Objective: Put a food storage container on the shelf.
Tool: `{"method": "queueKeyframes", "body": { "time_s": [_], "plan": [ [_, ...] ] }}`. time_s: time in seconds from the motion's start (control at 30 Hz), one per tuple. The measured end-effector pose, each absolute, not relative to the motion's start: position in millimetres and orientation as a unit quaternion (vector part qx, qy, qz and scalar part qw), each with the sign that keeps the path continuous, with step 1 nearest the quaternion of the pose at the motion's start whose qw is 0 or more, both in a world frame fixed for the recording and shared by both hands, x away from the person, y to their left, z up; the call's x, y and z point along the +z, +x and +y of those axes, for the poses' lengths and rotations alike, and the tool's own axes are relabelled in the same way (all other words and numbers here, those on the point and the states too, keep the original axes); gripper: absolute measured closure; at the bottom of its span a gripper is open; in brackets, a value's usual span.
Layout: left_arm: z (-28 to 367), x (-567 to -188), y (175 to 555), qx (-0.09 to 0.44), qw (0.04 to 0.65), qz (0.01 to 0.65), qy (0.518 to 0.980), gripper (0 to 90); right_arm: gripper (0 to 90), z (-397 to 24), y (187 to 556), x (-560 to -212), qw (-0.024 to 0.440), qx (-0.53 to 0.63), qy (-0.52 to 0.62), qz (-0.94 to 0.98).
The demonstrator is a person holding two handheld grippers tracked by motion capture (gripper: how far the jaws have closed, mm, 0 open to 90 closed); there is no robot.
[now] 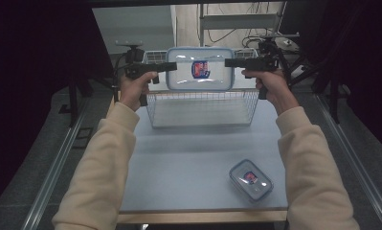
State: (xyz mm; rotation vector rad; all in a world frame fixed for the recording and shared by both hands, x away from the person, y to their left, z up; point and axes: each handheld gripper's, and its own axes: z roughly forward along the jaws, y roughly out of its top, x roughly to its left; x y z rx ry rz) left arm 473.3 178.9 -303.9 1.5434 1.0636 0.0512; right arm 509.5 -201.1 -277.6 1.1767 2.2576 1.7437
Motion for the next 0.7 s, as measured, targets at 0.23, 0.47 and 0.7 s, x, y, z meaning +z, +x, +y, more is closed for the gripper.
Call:
{"method": "queueKeyframes", "body": {
  "time_s": [0.23, 0.47, 0.7],
  "plan": [
    [179.2, -315.5, 491.4, 0.002, 0.594, 0.471, 0.652, 48.7, 55.3, -199.5, 526.9, -279.3, 0.031, 0.556, 0.396, 0.730],
    [179.2, -328.9, 510.3, -0.027, 0.605, 0.511, 0.610, 46.8, 54.8, -199.4, 540.1, -287.7, 0.031, 0.557, 0.423, 0.715],
    [172.1, -334.6, 519.4, -0.018, 0.585, 0.535, 0.609, 40.9, 51.3, -198.2, 548.9, -298.2, 0.045, 0.536, 0.457, 0.708]
  ]
}}
